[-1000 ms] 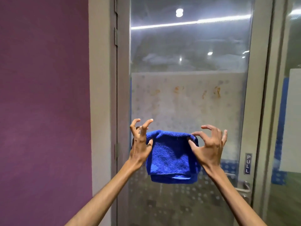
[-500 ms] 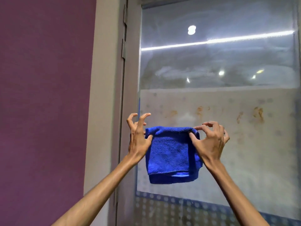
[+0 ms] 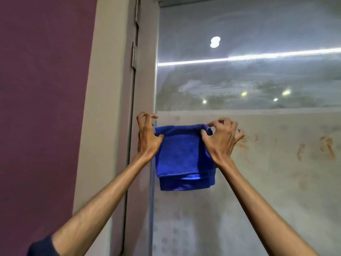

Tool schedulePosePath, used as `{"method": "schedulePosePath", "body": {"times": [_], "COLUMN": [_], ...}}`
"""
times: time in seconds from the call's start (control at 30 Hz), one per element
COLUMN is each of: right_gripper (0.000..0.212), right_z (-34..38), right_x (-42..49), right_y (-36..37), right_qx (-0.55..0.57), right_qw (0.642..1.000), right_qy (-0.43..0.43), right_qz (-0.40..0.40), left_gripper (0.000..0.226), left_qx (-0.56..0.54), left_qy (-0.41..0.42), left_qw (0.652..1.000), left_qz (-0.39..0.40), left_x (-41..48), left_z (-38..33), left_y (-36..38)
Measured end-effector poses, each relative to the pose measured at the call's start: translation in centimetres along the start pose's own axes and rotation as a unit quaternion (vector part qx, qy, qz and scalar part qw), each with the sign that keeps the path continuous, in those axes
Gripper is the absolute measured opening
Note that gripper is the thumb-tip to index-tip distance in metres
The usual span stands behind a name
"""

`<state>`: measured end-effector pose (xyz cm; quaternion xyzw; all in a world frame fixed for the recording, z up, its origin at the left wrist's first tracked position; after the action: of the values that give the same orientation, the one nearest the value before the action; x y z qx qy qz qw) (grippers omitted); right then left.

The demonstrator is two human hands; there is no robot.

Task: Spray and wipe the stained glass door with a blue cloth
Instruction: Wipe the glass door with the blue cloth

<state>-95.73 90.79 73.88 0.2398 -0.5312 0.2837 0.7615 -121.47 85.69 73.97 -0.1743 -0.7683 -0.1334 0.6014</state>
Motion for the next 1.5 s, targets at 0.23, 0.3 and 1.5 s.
{"method": "schedulePosePath", "body": {"times": [0.23, 0.3, 1.5], "right_gripper": [0.031, 0.030, 0.079], "right_z": [-0.1, 1.5, -3.2], "right_x": [-1.5, -2.2, -29.0], "right_y": [2.8, 3.2, 11.8], "right_qx": [-0.056, -0.065, -0.169], "right_qw": [0.994, 0.987, 0.924], "right_qy": [-0.048, -0.112, -0.295], "right_qz": [-0.077, -0.091, 0.175], "left_gripper": [0.067, 0.070, 0.055], "left_qx": [0.050, 0.074, 0.142], "left_qy": [-0.018, -0.005, 0.137], "left_qw": [0.998, 0.996, 0.979], "left_qz": [-0.030, -0.051, 0.057], "left_x": [-0.1, -0.3, -14.3], "left_z": [4.7, 5.2, 12.9], "left_y": [1.5, 1.4, 4.2]}}
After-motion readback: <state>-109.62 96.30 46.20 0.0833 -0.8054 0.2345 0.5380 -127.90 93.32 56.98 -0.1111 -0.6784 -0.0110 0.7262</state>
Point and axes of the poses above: each hand's wrist, its own x-axis towards the middle knuckle, its own y-axis out of the palm, z = x × y, the point moved 9 cm from there along x, towards the middle knuckle, and after that the axes turned 7 degrees about x, right-handed, at the moved point
